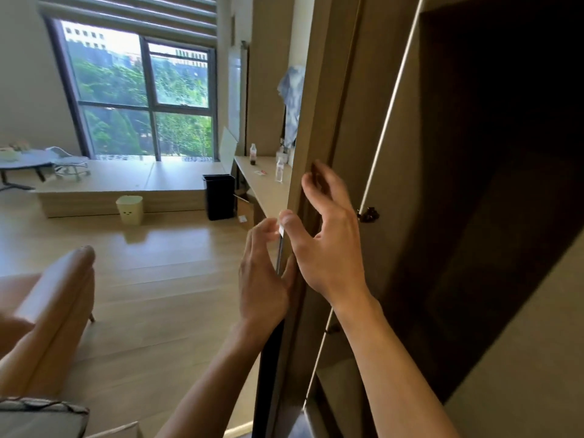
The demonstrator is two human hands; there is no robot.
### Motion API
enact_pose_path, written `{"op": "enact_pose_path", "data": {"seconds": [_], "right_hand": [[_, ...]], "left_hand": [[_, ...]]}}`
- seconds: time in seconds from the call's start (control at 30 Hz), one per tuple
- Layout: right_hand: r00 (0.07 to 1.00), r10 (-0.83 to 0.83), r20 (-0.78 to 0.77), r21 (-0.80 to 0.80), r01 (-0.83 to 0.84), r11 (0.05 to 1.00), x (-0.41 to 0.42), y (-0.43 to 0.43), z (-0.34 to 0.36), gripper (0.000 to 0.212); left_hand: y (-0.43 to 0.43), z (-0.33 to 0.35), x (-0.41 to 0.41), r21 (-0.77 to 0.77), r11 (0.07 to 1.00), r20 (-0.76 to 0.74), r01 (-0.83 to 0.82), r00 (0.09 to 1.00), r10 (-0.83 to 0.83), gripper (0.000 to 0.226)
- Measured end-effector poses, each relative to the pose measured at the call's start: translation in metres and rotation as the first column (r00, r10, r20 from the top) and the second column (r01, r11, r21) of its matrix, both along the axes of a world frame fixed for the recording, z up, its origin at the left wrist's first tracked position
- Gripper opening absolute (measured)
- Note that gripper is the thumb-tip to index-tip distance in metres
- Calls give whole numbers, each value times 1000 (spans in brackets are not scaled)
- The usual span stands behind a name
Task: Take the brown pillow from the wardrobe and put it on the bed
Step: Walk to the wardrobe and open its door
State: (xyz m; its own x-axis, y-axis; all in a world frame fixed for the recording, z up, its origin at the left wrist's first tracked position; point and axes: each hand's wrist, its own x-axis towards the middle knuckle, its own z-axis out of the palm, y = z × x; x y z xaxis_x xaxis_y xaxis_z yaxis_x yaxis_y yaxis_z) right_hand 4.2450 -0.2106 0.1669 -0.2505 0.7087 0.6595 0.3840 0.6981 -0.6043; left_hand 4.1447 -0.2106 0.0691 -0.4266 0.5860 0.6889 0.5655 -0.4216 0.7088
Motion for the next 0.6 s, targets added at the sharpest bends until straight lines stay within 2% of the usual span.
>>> {"op": "enact_pose_path", "data": {"seconds": [0.1, 0.2, 0.33, 0.4, 0.5, 0.6], "right_hand": [[997, -43, 70, 44, 40, 998, -19, 11, 21, 47], [997, -27, 78, 80, 21, 997, -38, 27, 46, 40], [990, 42, 132, 114, -57, 992, -67, 48, 64, 62], [981, 50, 186, 135, -75, 988, -81, 59, 66, 70], [967, 77, 242, 126, -110, 986, -102, 76, 66, 70], [951, 69, 302, 118, -109, 987, -114, 92, 64, 67]], "left_hand": [[14, 26, -21, 126, 991, -33, -32, 999, 36, 66], [29, 36, -43, 157, 986, -45, -63, 996, 71, 67], [41, 39, -67, 179, 978, -94, -105, 988, 123, 83], [47, 45, -78, 181, 977, -138, -111, 981, 137, 83], [62, 50, -96, 144, 986, -146, -87, 983, 108, 79], [73, 49, -113, 81, 996, -91, -31, 995, 39, 84]]}}
